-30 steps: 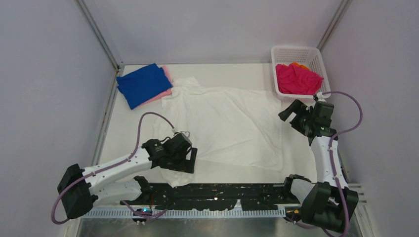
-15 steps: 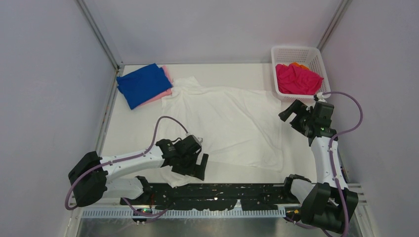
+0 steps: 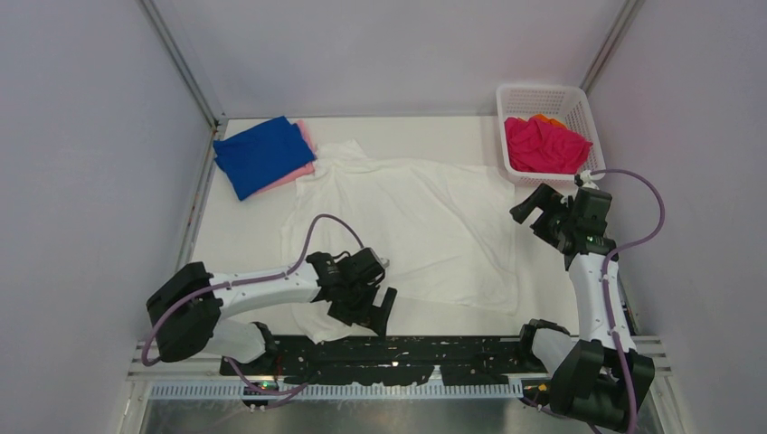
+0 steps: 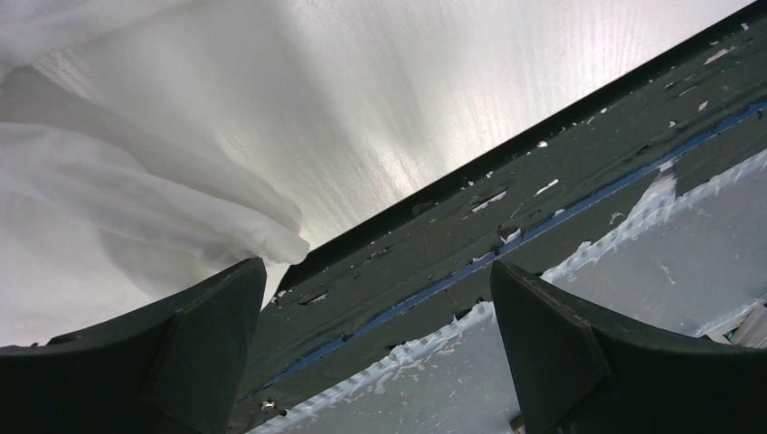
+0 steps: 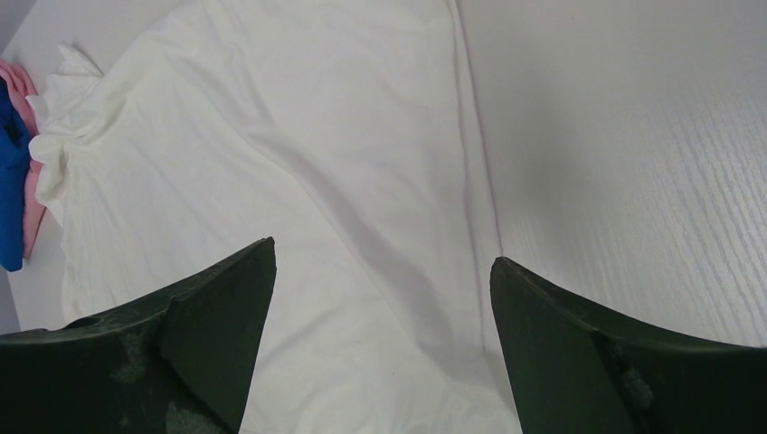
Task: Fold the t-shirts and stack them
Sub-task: Flatten out the tshirt
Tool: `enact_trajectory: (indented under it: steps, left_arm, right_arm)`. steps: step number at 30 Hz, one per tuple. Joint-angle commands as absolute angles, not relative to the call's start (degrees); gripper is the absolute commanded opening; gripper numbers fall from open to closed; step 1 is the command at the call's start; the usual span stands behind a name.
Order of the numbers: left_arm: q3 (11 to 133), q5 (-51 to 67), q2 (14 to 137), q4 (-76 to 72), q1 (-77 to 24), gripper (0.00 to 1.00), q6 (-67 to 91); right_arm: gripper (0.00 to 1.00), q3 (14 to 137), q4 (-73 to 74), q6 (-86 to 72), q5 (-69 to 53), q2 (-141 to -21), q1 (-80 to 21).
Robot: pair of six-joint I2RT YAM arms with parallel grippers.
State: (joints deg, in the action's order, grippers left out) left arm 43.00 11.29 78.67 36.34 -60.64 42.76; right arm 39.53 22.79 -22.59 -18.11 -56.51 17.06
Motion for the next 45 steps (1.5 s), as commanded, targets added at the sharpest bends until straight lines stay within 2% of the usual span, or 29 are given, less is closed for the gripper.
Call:
enact_trajectory:
  steps: [1, 7, 13, 25, 31, 36, 39, 45]
  left_arm:
    - [45.0, 9.4, 74.0, 36.6, -60.9, 1.0, 41.6]
    - [44.5, 6.4, 76.7, 34.9, -61.0, 1.0, 41.6]
    - [45.1, 11.2, 84.9, 31.5, -61.6, 1.0, 41.3]
    - [50.0, 16.1, 90.1, 27.4, -63.5, 1.0, 40.0]
    - [51.6, 10.4, 81.9, 36.0, -63.5, 1.0, 37.0]
    - [53.2, 4.2, 70.1, 38.5, -63.1, 1.0, 32.9]
    - [53.8, -4.0, 67.1, 39.1, -59.0, 1.0, 32.2]
    - [57.7, -5.0, 72.3, 35.9, -40.0, 1.0, 32.8]
  right_arm:
    - [0.95, 39.7, 22.0, -21.5, -18.5, -54.6, 17.1]
    - [0.95, 39.7, 22.1, -21.6, -18.3, -54.3, 17.1]
    - [0.95, 39.5, 21.8, -21.8, -18.4, -54.4, 17.1]
    - [0.95, 39.3, 21.6, -21.7, -18.5, -53.9, 17.1]
    - [0.95, 39.8, 22.1, -21.0, -16.6, -53.0, 15.8]
    - [0.95, 41.9, 24.2, -19.8, -8.5, -52.7, 7.5]
    - [0.95, 43.1, 24.3, -19.6, -2.2, -54.1, 1.0]
    - [0.95, 45.4, 22.0, -20.5, 8.3, -64.7, -11.4]
